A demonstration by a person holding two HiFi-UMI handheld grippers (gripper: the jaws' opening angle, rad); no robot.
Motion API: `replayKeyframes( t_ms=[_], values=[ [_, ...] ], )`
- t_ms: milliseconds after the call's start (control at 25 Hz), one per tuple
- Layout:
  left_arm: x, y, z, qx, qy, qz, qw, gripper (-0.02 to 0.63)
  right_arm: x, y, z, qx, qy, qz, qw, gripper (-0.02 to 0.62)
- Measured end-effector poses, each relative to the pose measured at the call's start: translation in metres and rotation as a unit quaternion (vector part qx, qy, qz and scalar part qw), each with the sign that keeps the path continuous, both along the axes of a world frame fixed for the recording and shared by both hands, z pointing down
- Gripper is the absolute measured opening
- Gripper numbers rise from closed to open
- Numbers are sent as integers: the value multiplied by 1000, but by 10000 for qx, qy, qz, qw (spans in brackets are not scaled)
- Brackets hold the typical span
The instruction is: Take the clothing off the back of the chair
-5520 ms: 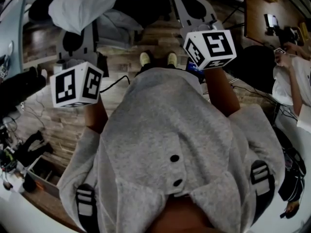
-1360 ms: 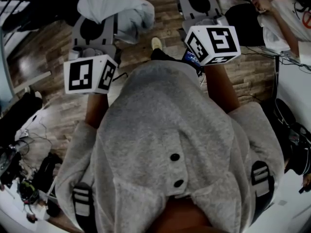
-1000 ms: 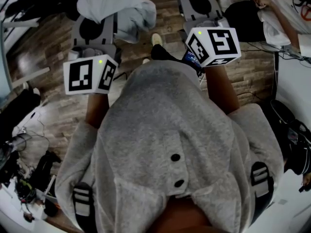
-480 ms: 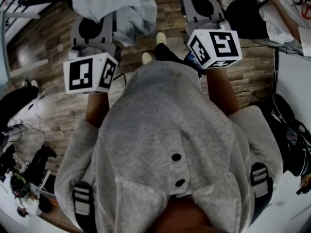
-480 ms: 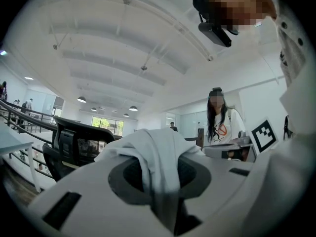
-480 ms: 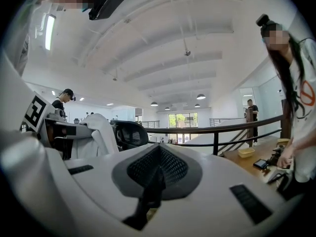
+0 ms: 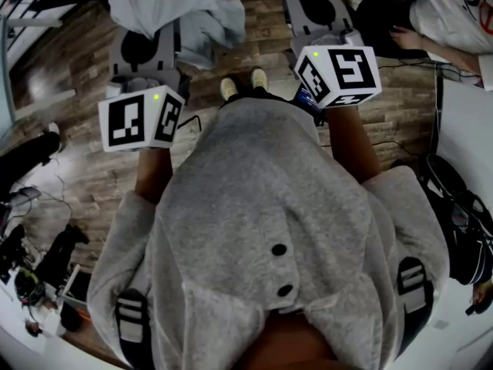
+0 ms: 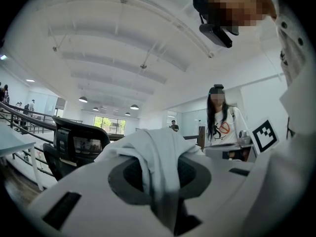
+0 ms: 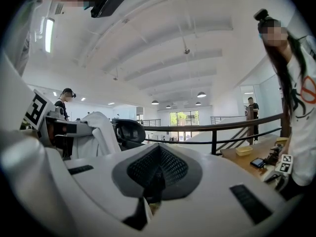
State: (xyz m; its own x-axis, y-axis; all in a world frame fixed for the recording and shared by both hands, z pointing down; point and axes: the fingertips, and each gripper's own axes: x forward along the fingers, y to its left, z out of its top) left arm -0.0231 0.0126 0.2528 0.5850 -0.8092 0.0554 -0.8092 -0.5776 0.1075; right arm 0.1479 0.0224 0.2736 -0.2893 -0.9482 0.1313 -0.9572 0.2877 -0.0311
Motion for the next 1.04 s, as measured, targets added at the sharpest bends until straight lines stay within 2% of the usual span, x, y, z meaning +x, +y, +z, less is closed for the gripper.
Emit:
replayKeyframes(
  t_ms=[400, 1040],
  values=[
    [42, 0, 2, -41, -33, 44, 10000, 91, 49, -1, 7, -12, -11, 94, 10000, 11],
    [84, -28, 18, -79, -124, 28, 9999, 91, 90, -30, 27, -66, -39, 39, 10000, 11]
  ],
)
